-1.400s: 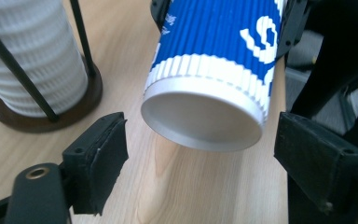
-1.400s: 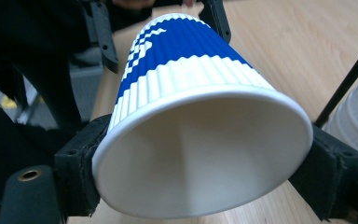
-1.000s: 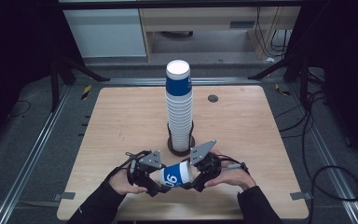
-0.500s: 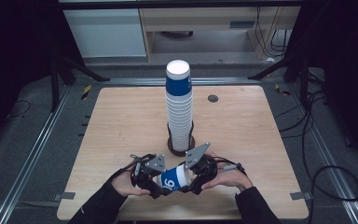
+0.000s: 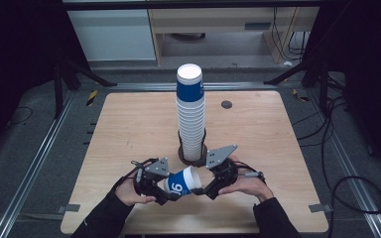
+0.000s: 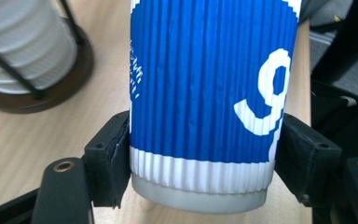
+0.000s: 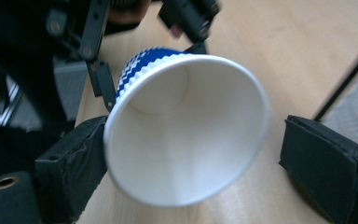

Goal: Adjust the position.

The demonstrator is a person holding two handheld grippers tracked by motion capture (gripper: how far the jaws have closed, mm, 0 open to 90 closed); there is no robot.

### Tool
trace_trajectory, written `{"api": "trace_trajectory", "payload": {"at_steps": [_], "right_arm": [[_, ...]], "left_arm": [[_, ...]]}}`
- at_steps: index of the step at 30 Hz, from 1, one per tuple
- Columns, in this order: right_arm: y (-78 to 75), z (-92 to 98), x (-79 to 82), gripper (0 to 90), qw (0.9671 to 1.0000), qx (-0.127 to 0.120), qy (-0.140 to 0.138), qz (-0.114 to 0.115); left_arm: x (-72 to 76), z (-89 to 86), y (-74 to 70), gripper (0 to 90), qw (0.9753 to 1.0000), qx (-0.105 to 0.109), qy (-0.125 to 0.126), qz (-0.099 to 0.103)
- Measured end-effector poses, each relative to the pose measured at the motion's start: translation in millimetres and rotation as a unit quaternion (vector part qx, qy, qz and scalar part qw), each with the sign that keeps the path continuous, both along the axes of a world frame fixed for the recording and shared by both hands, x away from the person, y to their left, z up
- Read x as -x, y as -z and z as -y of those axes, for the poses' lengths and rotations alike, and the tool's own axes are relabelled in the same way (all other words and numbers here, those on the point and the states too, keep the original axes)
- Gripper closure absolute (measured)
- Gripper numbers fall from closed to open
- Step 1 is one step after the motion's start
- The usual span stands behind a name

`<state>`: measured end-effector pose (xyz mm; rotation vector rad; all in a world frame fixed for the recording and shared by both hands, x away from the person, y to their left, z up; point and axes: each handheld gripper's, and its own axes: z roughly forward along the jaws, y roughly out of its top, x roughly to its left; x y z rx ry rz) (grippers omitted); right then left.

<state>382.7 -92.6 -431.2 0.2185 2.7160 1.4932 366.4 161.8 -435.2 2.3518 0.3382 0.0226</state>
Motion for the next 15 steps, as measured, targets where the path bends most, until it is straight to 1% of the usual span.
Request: {"api": "trace_trajectory", "payload": {"at_steps": [3,5,7,11,13,15], "right_arm": [[-7.0,10.9,-3.2,8.7,0.9991,-0.033,0.024,0.001],[-9.4,15.7,-4.8,8.6,0.9983,-0.046,0.036,0.002],[-10.9,19.2,-6.5,8.6,0.9974,-0.057,0.045,0.003],[-12.1,21.1,-8.1,8.7,0.9954,-0.079,0.054,-0.005],[-12.6,20.3,-8.0,9.2,0.9944,-0.09,0.054,-0.01],[-12.4,18.8,-7.9,9.4,0.9939,-0.097,0.052,-0.015]], "left_arm": [[-3.0,-7.5,-3.1,27.0,0.9995,0.026,-0.02,0.002],[-4.1,-11.5,-6.1,27.0,0.9985,0.045,-0.031,0.007],[-4.7,-14.6,-8.8,27.0,0.9969,0.067,-0.041,0.01],[-4.0,-18.4,-12.8,27.0,0.9926,0.107,-0.056,0.016],[-2.8,-17.7,-14.1,27.0,0.9912,0.118,-0.057,0.019],[-1.0,-15.6,-15.3,27.1,0.9907,0.122,-0.057,0.023]]}}
